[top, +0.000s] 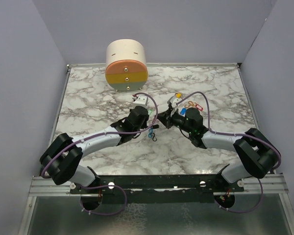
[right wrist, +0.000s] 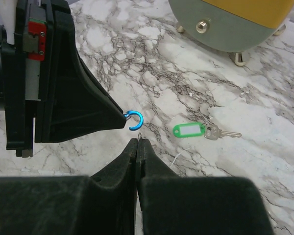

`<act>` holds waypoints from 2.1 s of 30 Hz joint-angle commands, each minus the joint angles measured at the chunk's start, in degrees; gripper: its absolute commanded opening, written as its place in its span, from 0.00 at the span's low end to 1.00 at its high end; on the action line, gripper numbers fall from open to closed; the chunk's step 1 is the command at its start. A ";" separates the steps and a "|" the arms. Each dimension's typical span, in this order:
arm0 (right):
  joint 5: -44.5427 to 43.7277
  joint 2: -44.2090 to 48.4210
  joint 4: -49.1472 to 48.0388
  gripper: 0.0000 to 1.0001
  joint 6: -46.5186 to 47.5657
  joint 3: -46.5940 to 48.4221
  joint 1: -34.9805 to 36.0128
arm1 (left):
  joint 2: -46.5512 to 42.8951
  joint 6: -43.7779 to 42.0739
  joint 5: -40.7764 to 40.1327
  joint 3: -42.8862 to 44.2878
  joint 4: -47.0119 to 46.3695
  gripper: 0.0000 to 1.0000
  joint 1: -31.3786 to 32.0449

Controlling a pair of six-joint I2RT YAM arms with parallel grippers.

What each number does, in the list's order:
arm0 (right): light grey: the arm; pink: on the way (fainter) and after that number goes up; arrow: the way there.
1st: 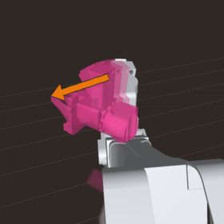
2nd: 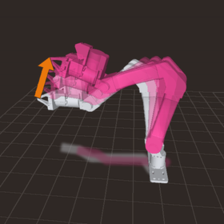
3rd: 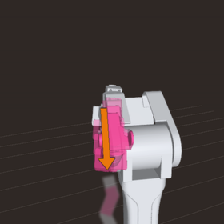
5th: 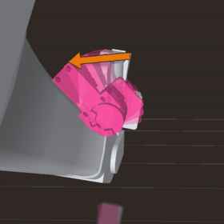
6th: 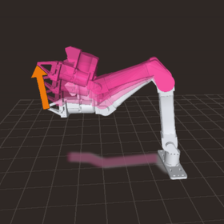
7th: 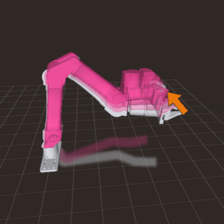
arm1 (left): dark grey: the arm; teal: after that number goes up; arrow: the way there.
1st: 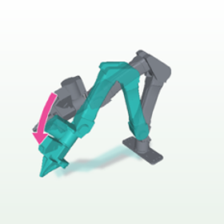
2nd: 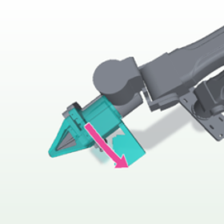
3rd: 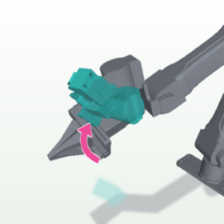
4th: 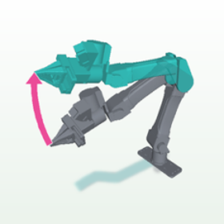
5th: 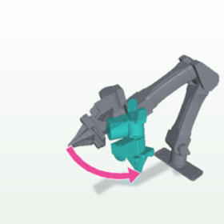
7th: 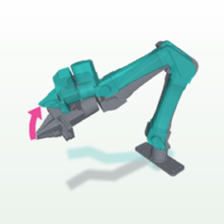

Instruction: Put the keys on the keyring

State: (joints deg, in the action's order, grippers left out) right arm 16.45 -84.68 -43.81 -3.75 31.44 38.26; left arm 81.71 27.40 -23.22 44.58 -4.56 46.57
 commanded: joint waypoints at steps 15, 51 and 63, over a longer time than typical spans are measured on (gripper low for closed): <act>6.25 -2.22 -0.38 0.01 1.59 2.19 0.97 | -1.46 -0.29 2.92 0.87 -2.21 0.00 -0.42; 5.53 -5.84 -0.10 0.01 0.74 4.61 2.15 | -3.52 0.09 4.89 -1.00 -3.05 0.00 -0.42; 5.13 -6.27 -0.22 0.01 0.94 4.52 2.16 | -3.74 0.00 5.34 -1.23 -3.09 0.00 -0.54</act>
State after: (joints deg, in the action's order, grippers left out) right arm 21.52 -90.39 -43.31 -2.74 34.48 40.05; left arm 78.54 27.44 -19.03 44.10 -5.98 46.44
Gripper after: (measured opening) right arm 0.012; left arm 0.020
